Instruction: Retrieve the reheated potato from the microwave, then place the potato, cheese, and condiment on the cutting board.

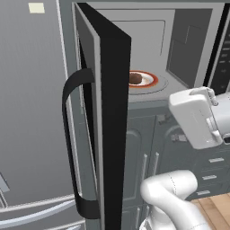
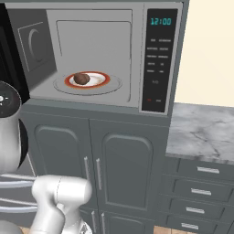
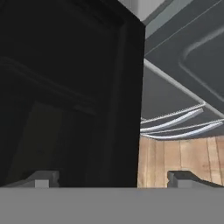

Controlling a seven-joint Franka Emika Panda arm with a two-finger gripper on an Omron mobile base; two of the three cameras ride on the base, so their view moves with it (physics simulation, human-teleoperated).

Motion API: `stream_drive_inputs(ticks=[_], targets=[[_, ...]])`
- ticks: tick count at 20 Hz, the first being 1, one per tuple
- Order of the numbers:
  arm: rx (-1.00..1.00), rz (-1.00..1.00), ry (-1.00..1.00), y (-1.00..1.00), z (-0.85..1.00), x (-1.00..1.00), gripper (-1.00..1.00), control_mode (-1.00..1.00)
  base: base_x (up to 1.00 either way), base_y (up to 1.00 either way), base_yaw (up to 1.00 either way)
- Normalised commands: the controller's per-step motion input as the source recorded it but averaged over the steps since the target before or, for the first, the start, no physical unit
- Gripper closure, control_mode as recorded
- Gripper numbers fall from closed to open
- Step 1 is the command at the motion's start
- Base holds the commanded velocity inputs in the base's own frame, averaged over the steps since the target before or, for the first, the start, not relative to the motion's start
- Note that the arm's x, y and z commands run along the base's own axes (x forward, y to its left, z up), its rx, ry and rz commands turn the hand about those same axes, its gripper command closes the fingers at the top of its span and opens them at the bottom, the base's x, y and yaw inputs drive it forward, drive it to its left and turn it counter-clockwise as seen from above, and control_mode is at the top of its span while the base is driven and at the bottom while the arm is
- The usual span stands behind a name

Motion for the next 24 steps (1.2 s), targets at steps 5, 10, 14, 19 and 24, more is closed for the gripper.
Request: stream_drive_inputs(ticks=[5, 10, 14, 19, 24], targets=[[-0.18, 0.00, -0.33, -0.41, 0.00, 0.28, -1.00, -1.00, 0.00, 0.00, 0.00], [-0.15, 0.00, -0.19, -0.34, 0.00, 0.49, -1.00, -1.00, 0.00, 0.00, 0.00], [-0.20, 0.00, -0.12, -0.29, -0.01, 0.43, -1.00, -1.00, 0.00, 0.00, 0.00], [-0.17, 0.00, -0.12, -0.19, 0.00, 0.33, -1.00, -1.00, 0.00, 0.00, 0.00], [-0.15, 0.00, -0.12, -0.03, 0.00, 0.25, -1.00, -1.00, 0.00, 0.00, 0.00]])
